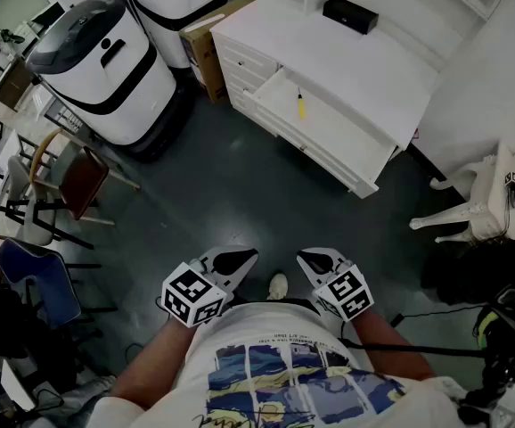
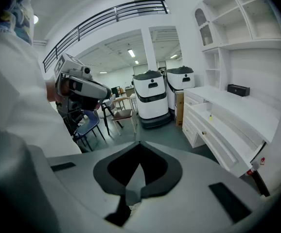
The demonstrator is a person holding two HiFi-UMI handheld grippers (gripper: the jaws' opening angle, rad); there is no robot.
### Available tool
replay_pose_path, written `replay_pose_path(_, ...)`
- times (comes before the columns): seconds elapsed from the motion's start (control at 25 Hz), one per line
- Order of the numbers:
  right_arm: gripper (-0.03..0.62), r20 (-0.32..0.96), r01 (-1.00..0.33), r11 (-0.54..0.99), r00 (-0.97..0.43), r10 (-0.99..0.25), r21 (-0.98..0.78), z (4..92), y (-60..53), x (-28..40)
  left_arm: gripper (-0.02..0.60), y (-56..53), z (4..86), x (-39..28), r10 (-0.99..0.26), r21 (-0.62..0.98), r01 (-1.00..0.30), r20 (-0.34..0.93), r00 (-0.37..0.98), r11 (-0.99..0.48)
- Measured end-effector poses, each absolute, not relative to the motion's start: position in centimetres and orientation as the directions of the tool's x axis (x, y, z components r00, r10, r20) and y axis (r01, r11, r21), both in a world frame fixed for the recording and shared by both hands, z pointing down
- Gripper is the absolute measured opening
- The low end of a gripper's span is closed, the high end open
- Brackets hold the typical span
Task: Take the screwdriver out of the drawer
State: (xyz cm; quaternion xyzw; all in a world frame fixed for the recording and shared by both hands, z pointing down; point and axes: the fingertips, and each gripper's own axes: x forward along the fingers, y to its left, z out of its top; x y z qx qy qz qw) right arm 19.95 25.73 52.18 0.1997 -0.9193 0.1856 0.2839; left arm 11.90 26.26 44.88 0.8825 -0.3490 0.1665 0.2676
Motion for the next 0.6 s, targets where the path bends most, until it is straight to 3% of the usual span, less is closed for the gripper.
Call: replay_pose_path(0.6, 0.025, 0.643, -0.545, 0.812, -0.702, -0.306, -0.208, 54.0, 19.2, 15.9, 0.014, 19.0, 45.7, 6.2, -0.514, 0.381, -0.662, 0.425, 0.745, -0.645)
